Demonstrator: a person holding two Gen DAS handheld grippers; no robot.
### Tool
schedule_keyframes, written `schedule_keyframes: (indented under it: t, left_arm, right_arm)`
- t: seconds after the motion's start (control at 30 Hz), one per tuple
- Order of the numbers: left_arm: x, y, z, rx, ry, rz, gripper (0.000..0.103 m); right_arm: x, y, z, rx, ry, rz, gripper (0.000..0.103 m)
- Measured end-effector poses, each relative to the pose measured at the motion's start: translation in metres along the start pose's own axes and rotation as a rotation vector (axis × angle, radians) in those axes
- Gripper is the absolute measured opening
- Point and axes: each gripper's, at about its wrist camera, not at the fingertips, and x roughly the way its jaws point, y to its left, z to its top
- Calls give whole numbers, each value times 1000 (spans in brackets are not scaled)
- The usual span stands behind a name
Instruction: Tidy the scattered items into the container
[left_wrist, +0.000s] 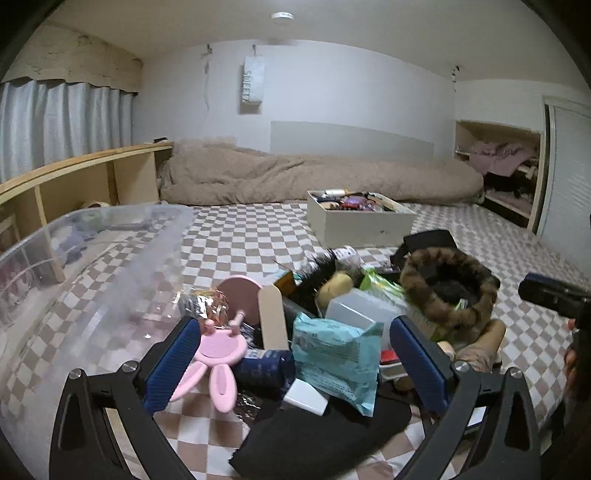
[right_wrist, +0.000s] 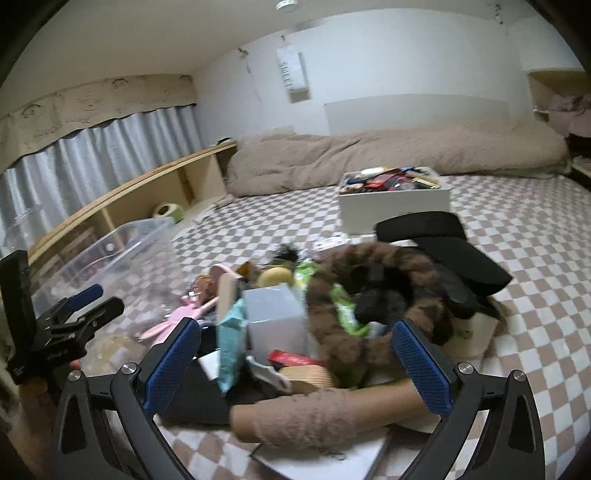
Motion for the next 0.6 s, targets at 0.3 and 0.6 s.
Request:
schedule_keyframes:
  t: [0.3,0.6]
  left_arm:
    - [25,-16,-24,16,30,-60,103]
    - [53,-32,-51,-22,116,-82,103]
  right_arm:
    - [-4,-17,-24,-9,-99,-85,103]
    - [15,-18,-40,-29,11,-101,103]
